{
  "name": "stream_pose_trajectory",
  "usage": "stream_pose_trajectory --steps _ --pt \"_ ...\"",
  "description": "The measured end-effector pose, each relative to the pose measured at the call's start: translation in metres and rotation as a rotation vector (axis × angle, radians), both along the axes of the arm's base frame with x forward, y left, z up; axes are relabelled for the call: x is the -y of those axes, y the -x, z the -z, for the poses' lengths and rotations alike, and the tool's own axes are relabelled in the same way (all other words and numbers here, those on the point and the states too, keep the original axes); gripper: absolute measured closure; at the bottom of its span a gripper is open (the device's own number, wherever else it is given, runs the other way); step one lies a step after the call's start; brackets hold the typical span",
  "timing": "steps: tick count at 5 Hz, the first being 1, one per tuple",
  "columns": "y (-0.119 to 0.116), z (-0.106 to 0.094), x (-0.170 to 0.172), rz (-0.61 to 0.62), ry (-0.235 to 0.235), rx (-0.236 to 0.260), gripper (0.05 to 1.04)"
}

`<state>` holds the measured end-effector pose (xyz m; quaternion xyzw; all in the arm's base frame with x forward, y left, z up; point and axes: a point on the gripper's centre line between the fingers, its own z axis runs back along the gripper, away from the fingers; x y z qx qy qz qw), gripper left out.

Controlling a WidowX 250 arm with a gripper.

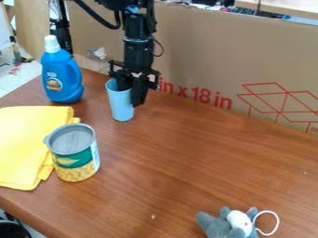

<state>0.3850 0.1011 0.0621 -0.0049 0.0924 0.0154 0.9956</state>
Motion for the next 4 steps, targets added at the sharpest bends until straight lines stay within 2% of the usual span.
stream_pose_trajectory --steps 1,2,3,4 --pt "-0.002 -0.003 -0.007 -0.029 -0.056 -0.024 0.909" --pt "-0.004 -0.004 0.006 -0.005 -0.129 -0.056 0.975" --pt "-0.004 -0.014 0.058 0.15 -0.189 -0.023 0.979" --pt "0.011 -0.05 0.106 0.287 -0.125 0.065 0.979"
